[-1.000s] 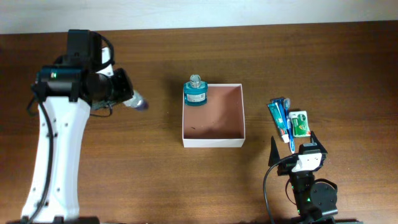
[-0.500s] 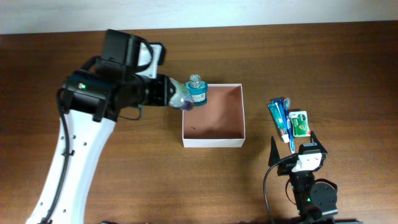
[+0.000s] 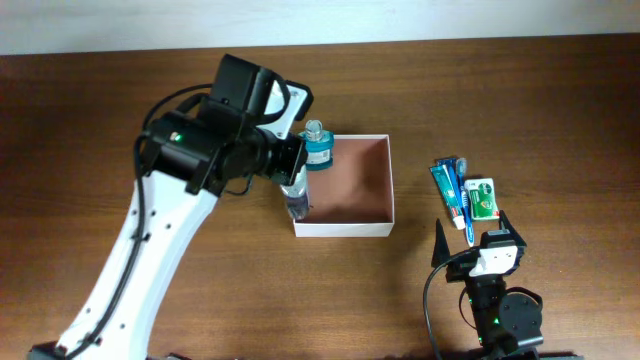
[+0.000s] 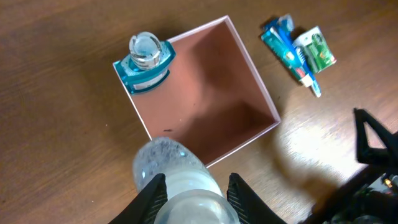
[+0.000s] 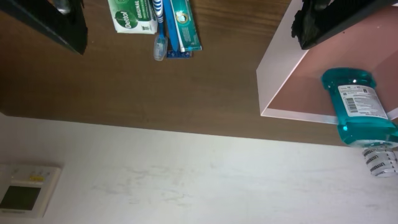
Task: Pack container
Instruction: 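Lift the soap pump bottle and carry it over the box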
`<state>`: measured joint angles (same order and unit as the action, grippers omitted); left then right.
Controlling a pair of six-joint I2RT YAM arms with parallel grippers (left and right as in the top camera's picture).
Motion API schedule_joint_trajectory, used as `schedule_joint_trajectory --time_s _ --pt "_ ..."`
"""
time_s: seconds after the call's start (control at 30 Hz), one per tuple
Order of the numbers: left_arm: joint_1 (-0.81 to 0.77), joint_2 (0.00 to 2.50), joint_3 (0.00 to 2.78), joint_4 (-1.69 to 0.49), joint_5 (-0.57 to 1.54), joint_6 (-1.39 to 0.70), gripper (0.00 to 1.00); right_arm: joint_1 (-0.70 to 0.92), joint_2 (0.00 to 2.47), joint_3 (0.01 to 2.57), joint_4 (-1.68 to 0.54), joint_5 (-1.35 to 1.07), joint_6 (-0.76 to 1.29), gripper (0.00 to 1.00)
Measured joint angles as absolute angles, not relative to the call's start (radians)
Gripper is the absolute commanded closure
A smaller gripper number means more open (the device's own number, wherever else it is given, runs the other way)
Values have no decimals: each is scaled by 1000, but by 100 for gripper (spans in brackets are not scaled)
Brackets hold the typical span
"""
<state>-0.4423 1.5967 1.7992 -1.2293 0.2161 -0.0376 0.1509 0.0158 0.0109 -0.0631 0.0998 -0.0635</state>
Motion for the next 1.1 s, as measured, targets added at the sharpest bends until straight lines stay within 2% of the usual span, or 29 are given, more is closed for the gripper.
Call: schedule_joint_trajectory --time_s 0.4,1.1 --pt "-443 1716 1799 -1209 209 -2 84 151 16 11 -63 100 -64 2" --pt "-490 1727 1799 -1129 209 71 85 151 16 11 -63 100 -64 2"
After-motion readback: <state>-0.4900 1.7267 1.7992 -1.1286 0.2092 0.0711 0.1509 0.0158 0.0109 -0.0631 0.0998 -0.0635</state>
